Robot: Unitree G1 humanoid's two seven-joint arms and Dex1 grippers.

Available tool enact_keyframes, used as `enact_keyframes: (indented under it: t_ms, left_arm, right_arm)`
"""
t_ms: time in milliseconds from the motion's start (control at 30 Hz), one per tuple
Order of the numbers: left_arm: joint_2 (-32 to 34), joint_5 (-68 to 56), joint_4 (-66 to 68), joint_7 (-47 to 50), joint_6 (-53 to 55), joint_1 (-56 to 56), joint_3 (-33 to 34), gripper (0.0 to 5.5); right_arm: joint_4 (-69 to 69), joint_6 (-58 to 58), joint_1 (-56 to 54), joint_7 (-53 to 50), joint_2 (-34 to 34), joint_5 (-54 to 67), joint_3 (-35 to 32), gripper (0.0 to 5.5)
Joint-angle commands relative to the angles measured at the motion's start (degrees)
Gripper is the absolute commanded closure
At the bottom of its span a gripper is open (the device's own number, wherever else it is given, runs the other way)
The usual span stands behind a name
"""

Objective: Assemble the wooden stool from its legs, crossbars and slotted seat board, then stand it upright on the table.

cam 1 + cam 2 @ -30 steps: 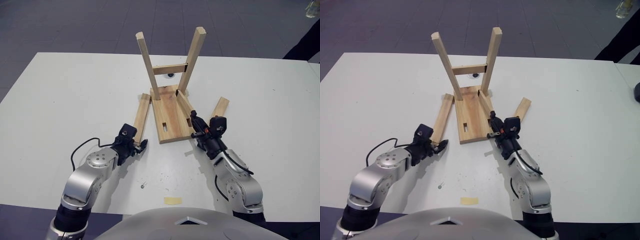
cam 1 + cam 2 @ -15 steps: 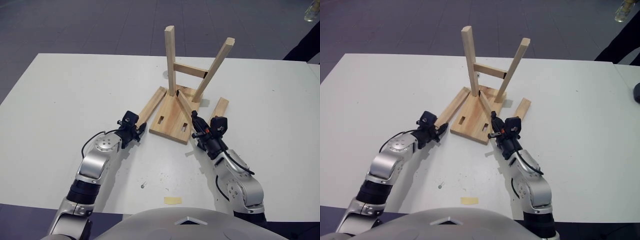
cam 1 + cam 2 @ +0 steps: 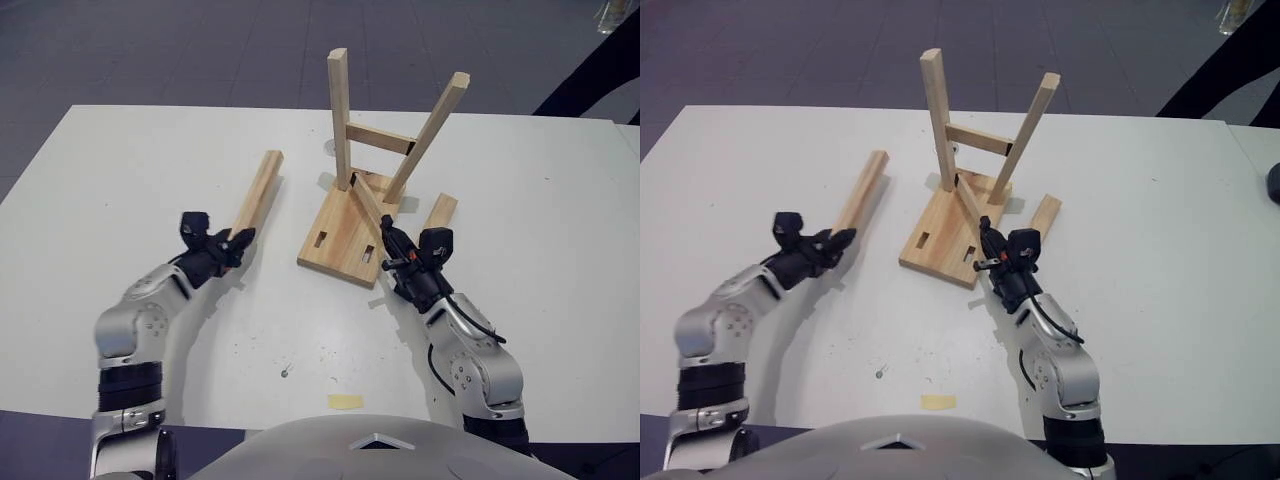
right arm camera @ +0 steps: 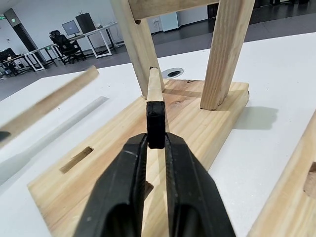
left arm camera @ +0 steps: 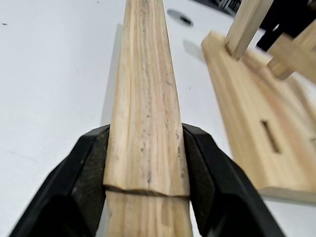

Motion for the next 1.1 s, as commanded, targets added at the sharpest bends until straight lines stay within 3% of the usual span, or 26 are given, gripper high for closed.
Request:
enact_keyframes:
  t_ms: [33,167,267,367,533,933,967,1100]
  left_arm:
    - [-3.8,-28.2,-4.4,15.5,13.6,-4.2,9.9,3.46]
    - [-9.4,-53.6,-4.6,38.5,5.2,-1.8,6.1,3.46]
    - [-17.6,-58.5,-6.8,51.2,-3.8,-2.9,3.2,3.46]
    - [-22.0,-59.5,-7.4,57.6,-10.0,-6.0,2.0,3.46]
    - [-25.6,-56.5,-10.3,61.4,-17.0,-6.5,-0.9,3.46]
    - [-23.1,-56.5,-13.5,62.0,-22.4,-4.6,-4.3,3.46]
    - [-23.1,-56.6,-13.6,62.2,-22.7,-4.7,-4.6,3.46]
    - [-23.1,-57.8,-15.0,61.9,-24.4,-5.1,-5.3,3.46]
  right_arm:
    - [-0.8,-0.6,-1.0,2.0,0.2,3.3,-2.0,5.11]
    - [-3.8,0.0,0.4,4.2,0.9,10.4,-5.7,5.11]
    - [-7.0,2.6,3.7,4.1,1.7,19.3,-9.6,5.11]
    - [-8.6,4.1,7.8,1.8,2.5,26.7,-14.1,5.11]
    - [-9.8,6.3,13.2,-1.5,1.2,34.8,-19.6,5.11]
    - [-3.0,5.4,11.0,-15.6,5.1,49.7,-26.9,5.12]
    - [-2.9,5.4,10.8,-16.1,4.9,49.9,-26.9,4.74]
    - [-3.1,4.7,8.3,-17.8,3.5,50.9,-27.5,4.2]
